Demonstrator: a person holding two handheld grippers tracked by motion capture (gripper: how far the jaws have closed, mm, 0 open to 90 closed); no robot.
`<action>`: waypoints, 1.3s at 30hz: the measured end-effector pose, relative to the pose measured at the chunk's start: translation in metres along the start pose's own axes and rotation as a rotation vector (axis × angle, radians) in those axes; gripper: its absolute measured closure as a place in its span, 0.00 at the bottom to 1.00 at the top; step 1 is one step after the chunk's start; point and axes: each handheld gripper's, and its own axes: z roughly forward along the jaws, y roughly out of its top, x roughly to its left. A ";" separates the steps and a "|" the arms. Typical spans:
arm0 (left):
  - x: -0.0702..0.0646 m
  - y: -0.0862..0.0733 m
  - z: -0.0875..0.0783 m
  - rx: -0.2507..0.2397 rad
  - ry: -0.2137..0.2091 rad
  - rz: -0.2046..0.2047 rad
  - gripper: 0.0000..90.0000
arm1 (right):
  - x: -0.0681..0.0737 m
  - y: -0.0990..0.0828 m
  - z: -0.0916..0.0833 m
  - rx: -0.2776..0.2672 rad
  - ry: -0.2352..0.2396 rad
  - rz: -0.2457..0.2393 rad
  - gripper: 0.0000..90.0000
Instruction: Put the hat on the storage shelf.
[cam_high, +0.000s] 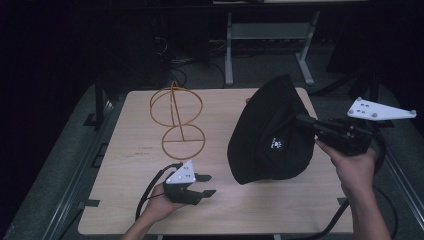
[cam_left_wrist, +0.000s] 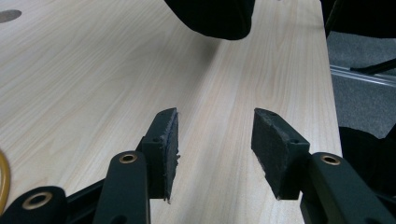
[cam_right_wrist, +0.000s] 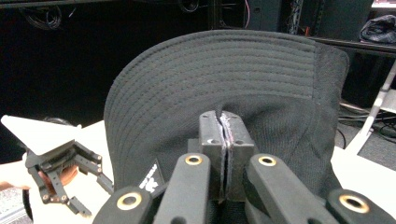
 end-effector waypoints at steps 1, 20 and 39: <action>0.000 0.000 0.000 0.002 -0.002 -0.002 0.55 | 0.000 0.003 0.002 0.005 0.006 -0.003 0.98; -0.002 -0.004 0.000 0.029 -0.009 0.036 0.49 | 0.005 0.057 0.055 0.038 0.079 -0.020 0.98; -0.002 -0.011 0.006 0.058 0.000 0.028 0.33 | 0.014 0.093 0.109 0.061 0.141 -0.054 0.98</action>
